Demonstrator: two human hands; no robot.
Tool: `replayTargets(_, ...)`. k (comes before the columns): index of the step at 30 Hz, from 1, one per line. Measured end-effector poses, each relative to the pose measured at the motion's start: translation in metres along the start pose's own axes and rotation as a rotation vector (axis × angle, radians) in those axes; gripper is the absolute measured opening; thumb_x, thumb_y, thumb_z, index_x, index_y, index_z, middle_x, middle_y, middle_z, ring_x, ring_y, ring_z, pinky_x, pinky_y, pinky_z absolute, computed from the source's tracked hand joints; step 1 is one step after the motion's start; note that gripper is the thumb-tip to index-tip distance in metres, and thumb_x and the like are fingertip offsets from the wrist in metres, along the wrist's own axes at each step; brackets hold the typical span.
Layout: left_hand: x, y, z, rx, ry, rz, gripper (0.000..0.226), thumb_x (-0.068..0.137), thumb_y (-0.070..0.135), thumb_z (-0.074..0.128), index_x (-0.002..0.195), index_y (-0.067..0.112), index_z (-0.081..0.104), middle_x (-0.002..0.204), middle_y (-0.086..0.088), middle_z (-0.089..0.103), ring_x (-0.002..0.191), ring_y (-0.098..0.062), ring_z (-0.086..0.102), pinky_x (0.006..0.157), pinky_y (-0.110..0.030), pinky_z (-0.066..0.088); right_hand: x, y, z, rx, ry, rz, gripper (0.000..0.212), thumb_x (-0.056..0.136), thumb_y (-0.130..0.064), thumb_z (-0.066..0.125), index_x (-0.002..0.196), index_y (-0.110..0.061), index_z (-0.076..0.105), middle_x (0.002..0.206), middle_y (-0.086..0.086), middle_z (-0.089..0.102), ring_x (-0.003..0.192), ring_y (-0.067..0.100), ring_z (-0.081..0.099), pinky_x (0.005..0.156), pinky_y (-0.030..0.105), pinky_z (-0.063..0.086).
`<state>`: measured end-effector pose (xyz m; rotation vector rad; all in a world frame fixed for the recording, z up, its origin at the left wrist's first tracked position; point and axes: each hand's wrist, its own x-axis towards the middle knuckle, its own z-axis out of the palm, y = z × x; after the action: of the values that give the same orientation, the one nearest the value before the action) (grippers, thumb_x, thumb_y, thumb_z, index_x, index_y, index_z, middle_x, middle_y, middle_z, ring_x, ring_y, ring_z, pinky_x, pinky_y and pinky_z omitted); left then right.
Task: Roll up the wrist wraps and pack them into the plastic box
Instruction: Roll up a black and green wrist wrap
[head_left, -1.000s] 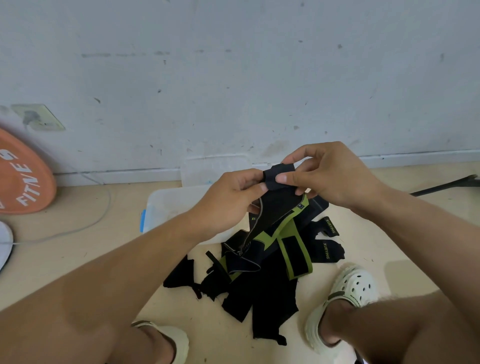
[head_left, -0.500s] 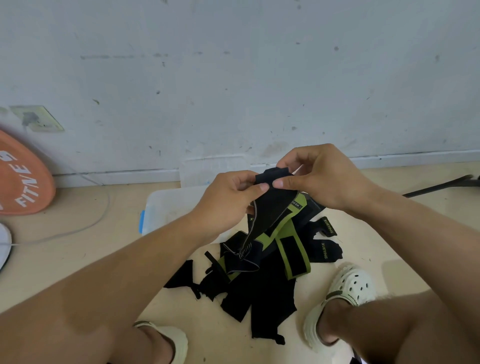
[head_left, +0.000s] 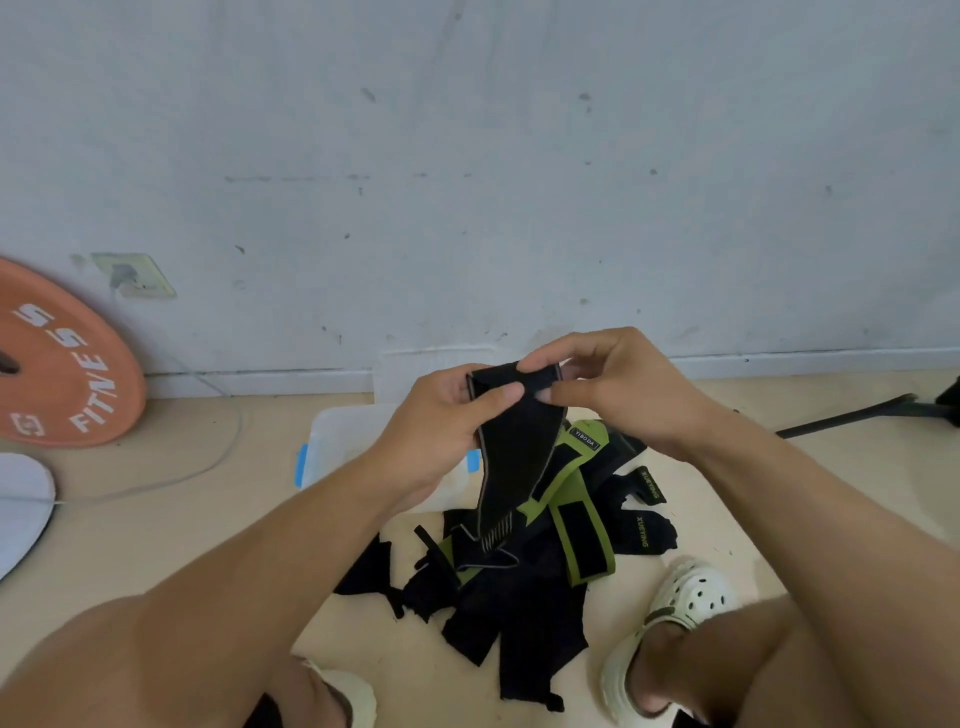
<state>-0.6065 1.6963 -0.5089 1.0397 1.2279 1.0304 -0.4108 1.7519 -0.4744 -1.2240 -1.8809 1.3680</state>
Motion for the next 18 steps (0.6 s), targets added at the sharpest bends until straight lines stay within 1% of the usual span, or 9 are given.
replayTargets(2,-0.004,0.004,0.0,0.023,0.041,0.025,0.018,0.099,0.014,0.067,0.116,0.013,0.074,0.108,-0.006,0.079,0.105,-0.022,0.075,0.096,-0.041,0.06,-0.007,-0.006,-0.005,-0.003,-0.089,0.04,0.033,0.084,-0.017,0.084,0.108,-0.039,0.079,0.089,0.014,0.073,0.079,0.044,0.058,0.074,0.044,0.053)
replayTargets(3,-0.007,0.007,0.0,0.034,0.051,0.033,0.018,0.099,0.014,0.067,0.115,0.013,0.074,0.108,-0.005,0.079,0.106,-0.023,0.075,0.099,-0.044,0.059,-0.01,-0.009,-0.006,0.002,-0.087,0.029,0.038,0.083,-0.02,0.085,0.114,-0.039,0.076,0.098,0.009,0.076,0.085,0.045,0.064,0.083,0.048,0.057)
replayTargets(4,-0.009,0.009,0.002,0.043,0.055,0.038,0.018,0.099,0.015,0.067,0.115,0.014,0.074,0.108,-0.005,0.079,0.106,-0.022,0.075,0.101,-0.047,0.057,-0.011,-0.013,-0.007,0.009,-0.054,0.014,0.042,0.083,-0.019,0.086,0.119,-0.038,0.074,0.105,0.004,0.077,0.091,0.038,0.071,0.09,0.046,0.058)
replayTargets(6,-0.013,0.011,0.004,0.059,0.058,0.042,0.016,0.1,0.017,0.066,0.115,0.014,0.072,0.109,-0.006,0.078,0.108,-0.024,0.074,0.103,-0.051,0.055,-0.012,-0.021,-0.007,-0.002,0.007,-0.01,0.043,0.083,-0.017,0.086,0.121,-0.031,0.072,0.102,0.002,0.076,0.086,0.024,0.074,0.081,0.03,0.057)
replayTargets(8,-0.014,0.011,0.006,0.092,0.062,0.061,0.013,0.102,0.019,0.063,0.112,0.017,0.07,0.108,-0.005,0.077,0.107,-0.024,0.073,0.103,-0.054,0.054,-0.013,-0.03,-0.005,-0.084,0.017,-0.001,0.035,0.083,-0.018,0.086,0.116,-0.027,0.075,0.089,0.001,0.075,0.075,0.018,0.073,0.067,0.016,0.052)
replayTargets(9,-0.013,0.01,0.007,0.116,0.062,0.068,0.011,0.103,0.021,0.062,0.112,0.018,0.069,0.107,-0.003,0.077,0.107,-0.023,0.073,0.103,-0.055,0.054,-0.012,-0.032,-0.005,-0.122,0.017,0.007,0.032,0.083,-0.02,0.086,0.112,-0.026,0.077,0.083,0.0,0.075,0.072,0.017,0.074,0.065,0.015,0.053)
replayTargets(11,-0.011,0.006,0.007,0.155,0.058,0.066,0.013,0.105,0.027,0.059,0.113,0.02,0.066,0.107,-0.001,0.075,0.107,-0.021,0.072,0.104,-0.055,0.053,-0.008,-0.031,-0.005,-0.154,0.028,0.013,0.026,0.081,-0.02,0.088,0.105,-0.026,0.078,0.078,0.002,0.075,0.073,0.021,0.076,0.071,0.023,0.059)
replayTargets(13,-0.008,0.0,0.005,0.148,0.058,0.052,0.02,0.106,0.034,0.056,0.116,0.019,0.065,0.11,-0.001,0.075,0.109,-0.021,0.071,0.105,-0.055,0.052,-0.002,-0.025,-0.001,-0.17,0.037,0.006,0.024,0.078,-0.02,0.09,0.1,-0.025,0.079,0.077,0.005,0.075,0.072,0.025,0.075,0.074,0.029,0.06)
replayTargets(18,0.008,-0.009,-0.005,0.186,0.093,0.054,0.027,0.108,0.035,0.05,0.121,0.019,0.067,0.114,0.001,0.077,0.11,-0.016,0.072,0.103,-0.051,0.054,0.017,-0.002,0.015,-0.113,0.091,0.003,0.021,0.078,-0.021,0.09,0.096,-0.022,0.08,0.065,-0.005,0.067,0.058,0.009,0.06,0.062,0.019,0.05)
